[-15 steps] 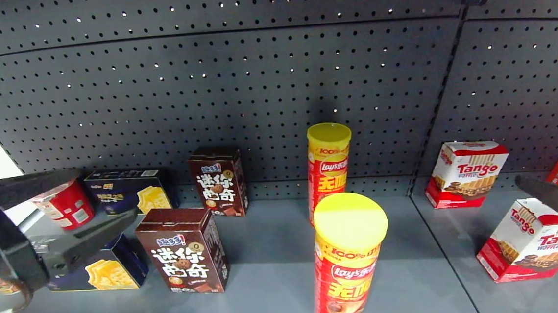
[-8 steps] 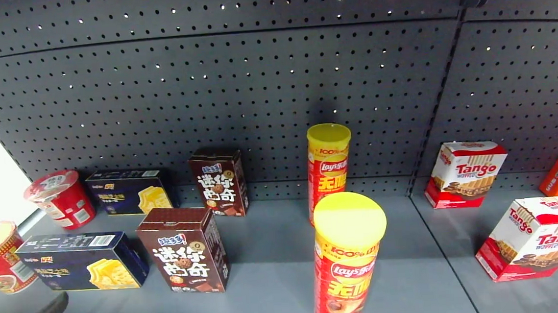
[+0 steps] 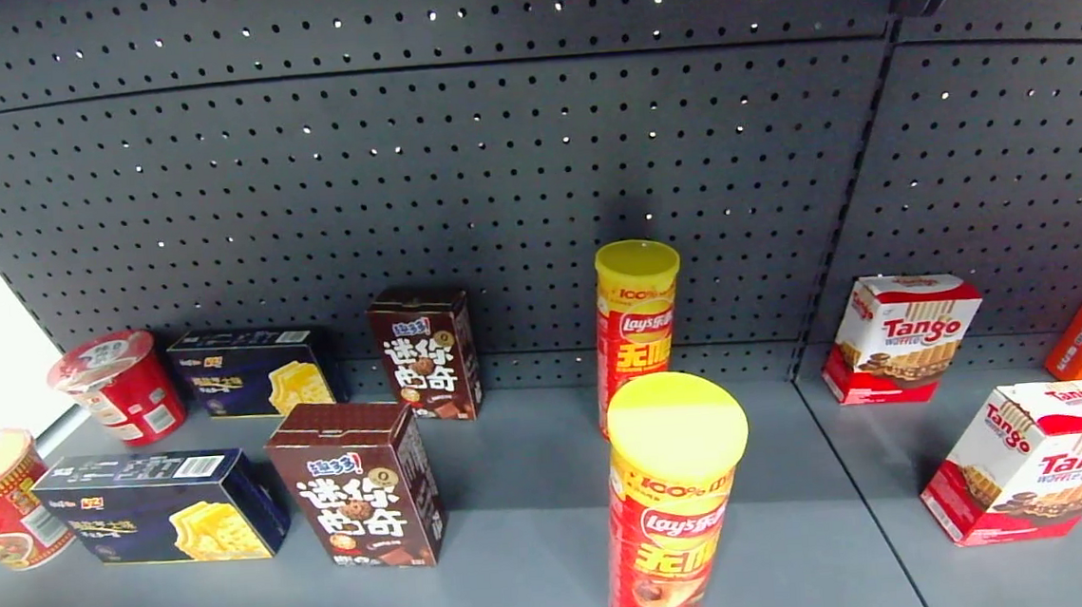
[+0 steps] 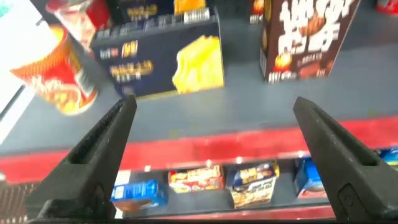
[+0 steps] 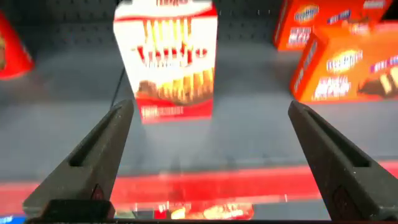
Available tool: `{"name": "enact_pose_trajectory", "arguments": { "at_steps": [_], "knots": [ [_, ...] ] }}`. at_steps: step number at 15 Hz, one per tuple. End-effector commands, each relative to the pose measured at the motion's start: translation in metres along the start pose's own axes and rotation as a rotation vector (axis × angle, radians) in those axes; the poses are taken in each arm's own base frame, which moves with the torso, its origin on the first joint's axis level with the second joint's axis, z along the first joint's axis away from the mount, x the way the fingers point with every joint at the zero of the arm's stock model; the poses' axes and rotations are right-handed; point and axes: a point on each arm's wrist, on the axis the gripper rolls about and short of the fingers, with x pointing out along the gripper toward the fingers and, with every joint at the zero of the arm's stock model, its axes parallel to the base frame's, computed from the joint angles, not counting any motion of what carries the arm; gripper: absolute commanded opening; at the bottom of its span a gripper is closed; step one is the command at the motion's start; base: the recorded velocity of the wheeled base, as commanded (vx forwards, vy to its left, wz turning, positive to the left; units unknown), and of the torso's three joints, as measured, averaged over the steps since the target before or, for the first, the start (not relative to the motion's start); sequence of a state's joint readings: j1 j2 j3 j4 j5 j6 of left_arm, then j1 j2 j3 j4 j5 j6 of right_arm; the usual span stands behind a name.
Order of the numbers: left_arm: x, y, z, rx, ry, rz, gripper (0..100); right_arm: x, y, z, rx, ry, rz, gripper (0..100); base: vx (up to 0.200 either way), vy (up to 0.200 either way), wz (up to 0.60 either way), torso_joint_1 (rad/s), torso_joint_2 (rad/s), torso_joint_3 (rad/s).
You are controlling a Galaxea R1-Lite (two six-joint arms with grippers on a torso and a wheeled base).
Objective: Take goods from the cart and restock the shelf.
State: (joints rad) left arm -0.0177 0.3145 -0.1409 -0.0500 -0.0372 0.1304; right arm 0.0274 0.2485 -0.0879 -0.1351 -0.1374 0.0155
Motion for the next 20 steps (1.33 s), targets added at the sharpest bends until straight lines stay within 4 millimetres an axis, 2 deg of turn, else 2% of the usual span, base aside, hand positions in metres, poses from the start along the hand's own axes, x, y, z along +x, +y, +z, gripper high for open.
{"name": "enact_pose_trajectory", "arguments": {
  "at_steps": [1,2,3,10,12,15,20],
  "knots": [
    [-0.013,-0.004,-0.026,0.004,-0.063,0.013,100,-0.019,-0.002,-0.025,0.002,-0.085,0.02,100,0.0,0.0,0.0,0.0,0.0,0.0],
    [-0.017,-0.005,-0.036,0.004,-0.075,0.014,100,-0.02,-0.002,-0.035,0.002,-0.06,0.006,100,0.0,0.0,0.0,0.0,0.0,0.0],
    [-0.021,-0.006,-0.043,0.004,-0.078,0.024,100,-0.02,-0.002,-0.035,-0.004,-0.063,0.017,100,0.0,0.0,0.0,0.0,0.0,0.0],
    [-0.022,-0.007,-0.044,-0.015,-0.09,0.031,100,-0.02,-0.002,-0.035,-0.022,-0.065,0.01,100,0.0,0.0,0.0,0.0,0.0,0.0],
    [-0.022,-0.007,-0.044,-0.046,-0.09,0.031,100,-0.02,-0.002,-0.035,-0.02,-0.065,0.012,100,0.0,0.0,-0.6,0.002,0.0,-0.002],
    [-0.022,-0.007,-0.044,-0.045,-0.092,0.031,100,-0.02,-0.002,-0.035,-0.021,-0.065,0.02,100,0.0,0.0,0.0,0.0,0.0,0.0],
    [-0.022,-0.007,-0.044,-0.065,-0.097,0.021,100,-0.02,0.0,-0.035,-0.018,-0.063,0.084,100,0.0,0.0,0.0,0.0,0.0,0.0]
  ]
}}
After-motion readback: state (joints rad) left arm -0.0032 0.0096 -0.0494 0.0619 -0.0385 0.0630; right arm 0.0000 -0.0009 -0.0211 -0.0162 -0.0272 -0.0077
